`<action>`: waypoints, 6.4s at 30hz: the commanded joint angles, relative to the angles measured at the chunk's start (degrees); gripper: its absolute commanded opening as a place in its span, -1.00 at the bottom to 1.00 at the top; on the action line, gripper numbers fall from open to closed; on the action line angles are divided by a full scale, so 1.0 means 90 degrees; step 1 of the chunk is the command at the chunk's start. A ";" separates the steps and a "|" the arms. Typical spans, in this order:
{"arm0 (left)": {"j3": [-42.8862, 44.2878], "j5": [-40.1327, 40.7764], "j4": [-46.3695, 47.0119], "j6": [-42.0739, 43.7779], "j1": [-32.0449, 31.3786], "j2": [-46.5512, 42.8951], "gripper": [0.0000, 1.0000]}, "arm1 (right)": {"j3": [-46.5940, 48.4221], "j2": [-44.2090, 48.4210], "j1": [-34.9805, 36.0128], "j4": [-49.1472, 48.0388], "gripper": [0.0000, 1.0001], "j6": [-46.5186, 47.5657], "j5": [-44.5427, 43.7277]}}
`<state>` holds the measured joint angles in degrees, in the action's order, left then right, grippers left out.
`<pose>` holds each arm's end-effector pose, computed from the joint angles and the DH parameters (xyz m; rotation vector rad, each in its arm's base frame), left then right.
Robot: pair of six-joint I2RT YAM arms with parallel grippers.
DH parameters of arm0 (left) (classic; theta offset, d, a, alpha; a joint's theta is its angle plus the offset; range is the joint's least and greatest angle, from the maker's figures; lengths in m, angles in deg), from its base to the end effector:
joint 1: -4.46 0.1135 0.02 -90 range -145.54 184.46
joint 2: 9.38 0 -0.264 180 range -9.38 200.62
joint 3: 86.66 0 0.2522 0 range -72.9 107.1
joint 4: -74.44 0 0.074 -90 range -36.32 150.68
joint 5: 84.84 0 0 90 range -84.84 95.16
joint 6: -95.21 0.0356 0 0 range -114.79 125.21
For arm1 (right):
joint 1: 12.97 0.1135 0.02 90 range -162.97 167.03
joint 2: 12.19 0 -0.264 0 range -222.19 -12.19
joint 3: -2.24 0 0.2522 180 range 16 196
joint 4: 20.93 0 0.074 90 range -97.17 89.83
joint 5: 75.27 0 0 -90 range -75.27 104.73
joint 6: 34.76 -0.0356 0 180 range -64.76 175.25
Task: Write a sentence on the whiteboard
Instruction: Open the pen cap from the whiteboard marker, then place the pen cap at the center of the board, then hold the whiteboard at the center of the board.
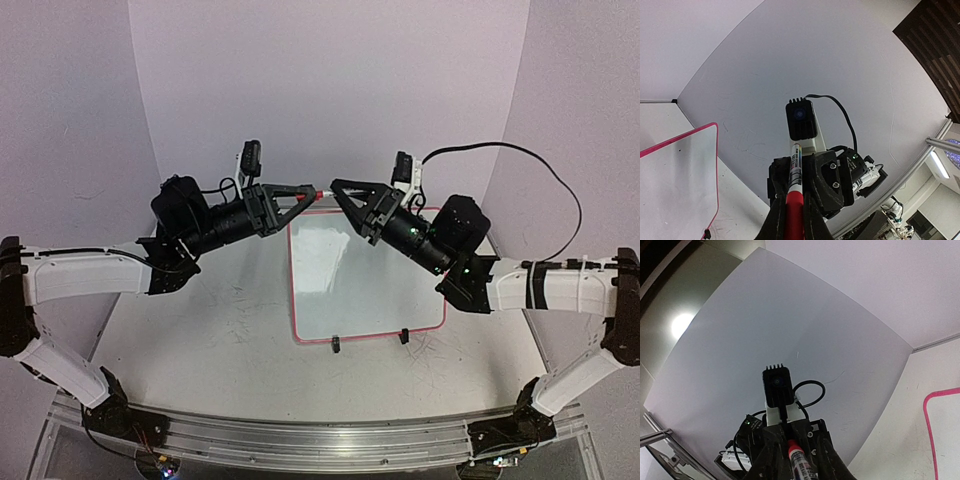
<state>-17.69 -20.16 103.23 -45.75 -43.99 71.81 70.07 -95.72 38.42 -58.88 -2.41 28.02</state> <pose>0.2060 -0.2554 0.3513 0.4109 1.4809 -1.7188 0.2018 0.2658 0.3487 -0.1642 1.3948 1.7721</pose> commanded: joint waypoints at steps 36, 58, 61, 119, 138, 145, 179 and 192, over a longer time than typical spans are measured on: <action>-0.0138 -0.0561 0.0348 -0.0110 -0.0008 -0.0186 -1.00 | 0.0198 0.0191 -0.1619 0.0653 0.22 -0.0257 0.3739; -0.0237 -0.0557 0.0271 -0.0379 -0.0018 -0.0088 -1.00 | 0.1193 -0.0095 -0.1423 0.3154 -0.01 0.1353 0.5034; -0.0206 -0.0636 0.0268 -0.0446 -0.0018 0.0009 -1.00 | 0.1143 -0.0053 -0.1378 0.2896 -0.11 0.1224 0.4818; -0.1463 0.1462 -0.6370 0.1001 0.2476 -0.1383 -1.00 | 0.0664 0.3933 -0.3525 0.7657 -1.00 0.5303 -0.0087; -0.1780 0.2293 -0.6344 0.0931 0.1692 0.0286 -0.86 | 0.0611 0.3881 -0.3525 0.7280 -1.00 0.5430 0.0177; -0.1945 0.2357 -0.6350 0.0946 0.1688 0.0143 -0.69 | 0.0439 0.4095 -0.3528 0.7177 -1.00 0.5192 -0.0367; -0.1711 0.2705 -0.6585 0.1233 0.1776 -0.0889 0.04 | -0.0033 0.4418 -0.3526 0.6654 -1.00 0.4928 -0.0015; -0.1854 0.1316 -0.5312 0.1414 0.1839 -0.2034 0.59 | 0.0103 0.4095 -0.3526 0.7635 -1.00 0.4646 -0.0415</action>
<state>-34.49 -2.12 46.55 -33.61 -27.62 56.77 68.42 -56.09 6.64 5.61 40.35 25.04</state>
